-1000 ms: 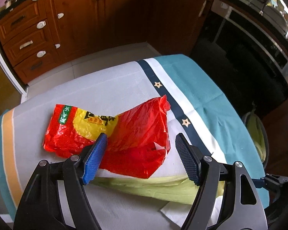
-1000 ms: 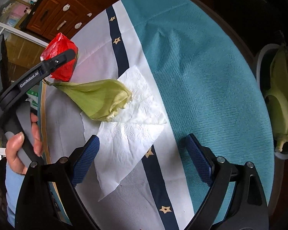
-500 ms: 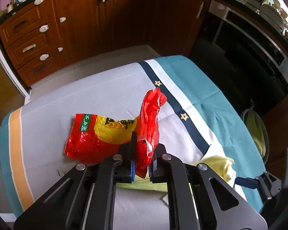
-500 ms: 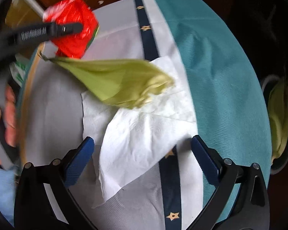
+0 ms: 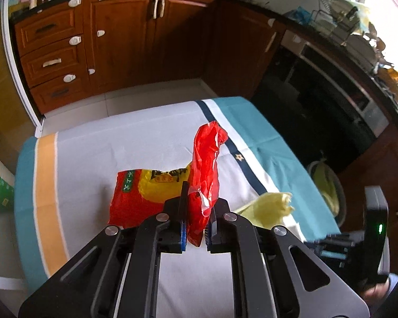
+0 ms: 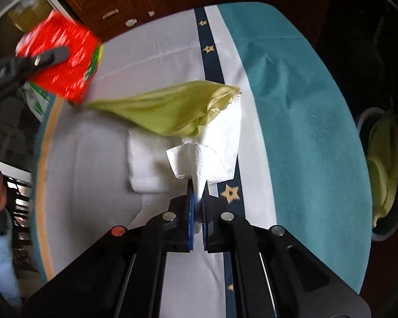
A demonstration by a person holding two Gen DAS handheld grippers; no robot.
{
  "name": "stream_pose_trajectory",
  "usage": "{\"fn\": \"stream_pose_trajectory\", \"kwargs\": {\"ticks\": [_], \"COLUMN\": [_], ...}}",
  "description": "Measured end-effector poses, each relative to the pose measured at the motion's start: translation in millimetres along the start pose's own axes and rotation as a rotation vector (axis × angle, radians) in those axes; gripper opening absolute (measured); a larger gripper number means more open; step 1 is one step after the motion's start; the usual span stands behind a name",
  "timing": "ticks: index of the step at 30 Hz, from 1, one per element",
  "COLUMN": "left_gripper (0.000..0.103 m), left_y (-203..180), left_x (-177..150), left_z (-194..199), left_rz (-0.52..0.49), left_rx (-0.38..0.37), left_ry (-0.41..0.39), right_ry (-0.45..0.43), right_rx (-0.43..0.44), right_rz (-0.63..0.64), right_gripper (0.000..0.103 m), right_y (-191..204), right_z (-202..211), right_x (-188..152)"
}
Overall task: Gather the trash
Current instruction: 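Grasp the red snack bag with the left gripper while the right grasps the white tissue, then carry the red bag and white tissue over the trash bin with both grippers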
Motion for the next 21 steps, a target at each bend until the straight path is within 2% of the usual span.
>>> {"fn": "stream_pose_trajectory", "kwargs": {"ticks": [6,11,13,16,21], "left_gripper": [0.010,0.010,0.010,0.010,0.010], "left_y": [-15,-49,-65,-101,-176], "left_x": [7,27,31,31,23], "left_z": [45,76,82,85,65], "left_rz": [-0.028,-0.069,-0.081,-0.125,-0.209], "left_rx": [-0.019,-0.053,-0.076,-0.134,-0.241], "left_ry": [-0.052,-0.109,-0.117,-0.112,-0.065], "right_ry": [-0.094,-0.183,-0.217,-0.289,-0.335], "right_rx": [0.017,0.086,0.100,0.058,-0.007], "right_rz": [-0.010,-0.060,-0.066,-0.045,-0.104], "right_gripper": [0.004,0.004,0.004,0.004,0.004], "right_y": [-9,-20,-22,-35,-87], "right_z": [49,103,122,151,178], "right_x": [8,25,22,27,25]}}
Point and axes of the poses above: each gripper's, at about its wrist camera, not at the fingertips, and z roughly against the way its jaws point, y to its left, x to its top, the point moved 4 cm from there along -z, roughly the way its jaws point, and after that the axes turned 10 degrees about -y, right-handed, at the moved point
